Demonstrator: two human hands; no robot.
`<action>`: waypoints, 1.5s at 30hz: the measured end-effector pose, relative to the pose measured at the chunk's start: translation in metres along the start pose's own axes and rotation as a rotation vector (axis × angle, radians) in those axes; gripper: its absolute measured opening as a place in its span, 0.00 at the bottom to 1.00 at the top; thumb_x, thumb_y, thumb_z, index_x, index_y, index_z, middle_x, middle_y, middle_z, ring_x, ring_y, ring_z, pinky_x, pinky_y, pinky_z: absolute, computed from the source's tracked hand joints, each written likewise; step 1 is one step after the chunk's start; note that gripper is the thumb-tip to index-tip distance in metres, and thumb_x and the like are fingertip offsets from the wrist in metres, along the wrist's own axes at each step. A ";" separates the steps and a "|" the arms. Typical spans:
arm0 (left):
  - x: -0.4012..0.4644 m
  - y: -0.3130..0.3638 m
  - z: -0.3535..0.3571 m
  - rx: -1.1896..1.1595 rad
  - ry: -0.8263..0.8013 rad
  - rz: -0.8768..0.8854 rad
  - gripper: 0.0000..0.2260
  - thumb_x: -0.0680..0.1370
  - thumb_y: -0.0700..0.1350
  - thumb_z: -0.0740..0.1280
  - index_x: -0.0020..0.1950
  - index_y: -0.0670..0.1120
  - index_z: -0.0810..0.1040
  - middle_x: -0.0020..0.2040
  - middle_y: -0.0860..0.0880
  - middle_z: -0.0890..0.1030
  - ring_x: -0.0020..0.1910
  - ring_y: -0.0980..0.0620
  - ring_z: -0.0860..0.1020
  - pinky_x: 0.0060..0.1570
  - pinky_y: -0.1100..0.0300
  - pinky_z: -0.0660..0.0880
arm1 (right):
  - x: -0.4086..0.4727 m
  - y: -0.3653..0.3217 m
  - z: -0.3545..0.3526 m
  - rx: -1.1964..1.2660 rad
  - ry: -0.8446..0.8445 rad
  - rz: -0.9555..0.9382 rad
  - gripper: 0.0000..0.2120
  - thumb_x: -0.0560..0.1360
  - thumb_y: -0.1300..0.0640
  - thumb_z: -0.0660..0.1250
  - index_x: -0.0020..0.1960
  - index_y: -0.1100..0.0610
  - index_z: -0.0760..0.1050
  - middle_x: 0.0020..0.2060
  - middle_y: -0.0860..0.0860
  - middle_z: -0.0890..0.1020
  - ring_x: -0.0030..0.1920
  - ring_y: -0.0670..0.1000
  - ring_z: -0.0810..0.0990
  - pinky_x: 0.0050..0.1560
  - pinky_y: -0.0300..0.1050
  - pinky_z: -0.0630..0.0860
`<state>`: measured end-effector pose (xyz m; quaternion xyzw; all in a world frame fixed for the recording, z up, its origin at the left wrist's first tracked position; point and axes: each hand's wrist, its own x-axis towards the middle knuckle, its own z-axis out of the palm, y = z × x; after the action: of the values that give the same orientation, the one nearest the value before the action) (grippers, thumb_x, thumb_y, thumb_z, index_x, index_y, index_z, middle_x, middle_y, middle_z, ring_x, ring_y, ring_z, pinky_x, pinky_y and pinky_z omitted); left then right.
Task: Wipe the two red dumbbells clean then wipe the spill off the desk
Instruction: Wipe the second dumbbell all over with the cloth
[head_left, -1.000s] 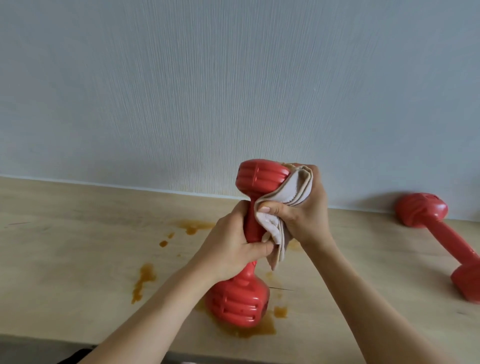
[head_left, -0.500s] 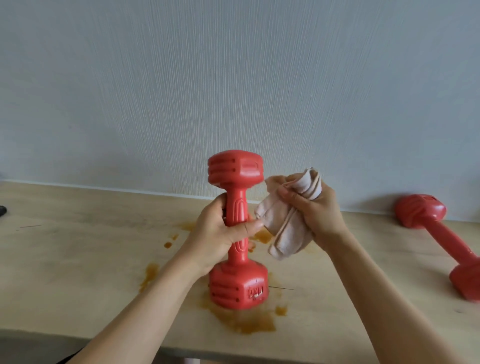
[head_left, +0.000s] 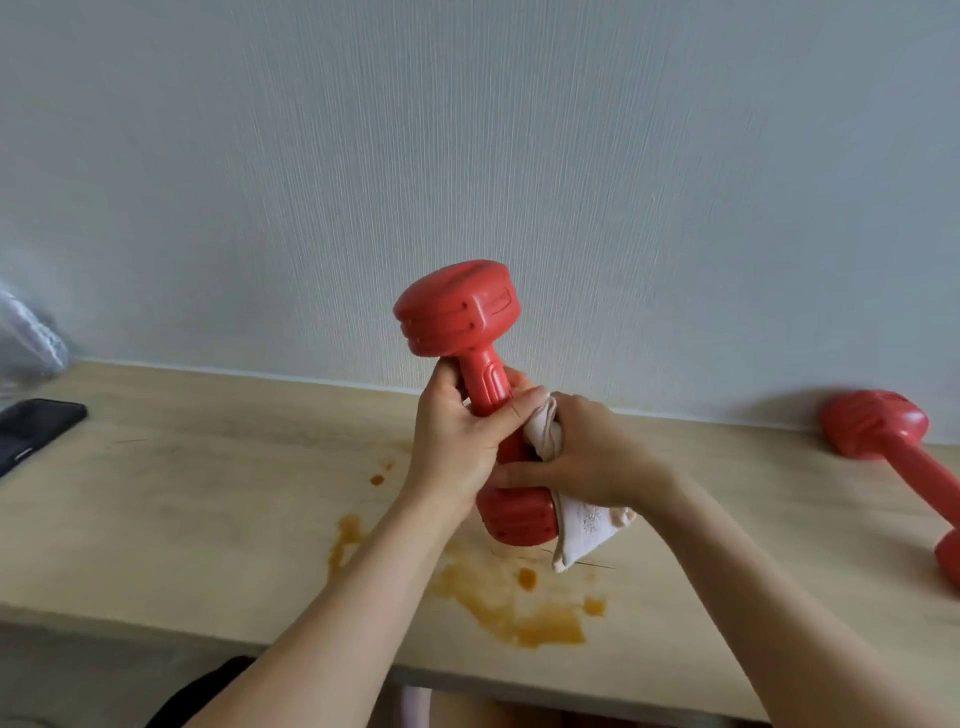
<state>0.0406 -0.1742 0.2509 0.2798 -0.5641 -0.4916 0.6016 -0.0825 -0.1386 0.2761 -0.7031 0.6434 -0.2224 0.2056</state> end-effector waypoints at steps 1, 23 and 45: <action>-0.001 -0.001 0.000 0.007 -0.008 0.005 0.14 0.67 0.34 0.74 0.44 0.48 0.74 0.36 0.55 0.81 0.39 0.57 0.80 0.47 0.60 0.77 | 0.000 0.002 0.004 0.042 0.026 0.011 0.20 0.59 0.43 0.77 0.42 0.54 0.75 0.34 0.48 0.80 0.36 0.48 0.79 0.40 0.47 0.78; 0.037 0.007 -0.012 0.167 -0.970 -0.909 0.23 0.72 0.56 0.67 0.58 0.39 0.75 0.53 0.40 0.79 0.51 0.44 0.80 0.50 0.52 0.79 | 0.001 0.061 -0.012 -0.634 0.689 -0.831 0.04 0.71 0.57 0.70 0.38 0.54 0.78 0.48 0.46 0.83 0.57 0.56 0.75 0.58 0.50 0.68; 0.010 0.001 0.012 0.051 -0.047 -0.478 0.11 0.71 0.39 0.71 0.31 0.44 0.74 0.24 0.49 0.71 0.24 0.52 0.68 0.28 0.61 0.67 | -0.020 0.058 -0.035 1.296 0.475 -0.038 0.10 0.69 0.68 0.70 0.50 0.67 0.78 0.46 0.64 0.82 0.49 0.63 0.82 0.52 0.58 0.78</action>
<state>0.0285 -0.1808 0.2580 0.4090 -0.5081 -0.6119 0.4474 -0.1511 -0.1235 0.2704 -0.3818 0.3957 -0.7137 0.4340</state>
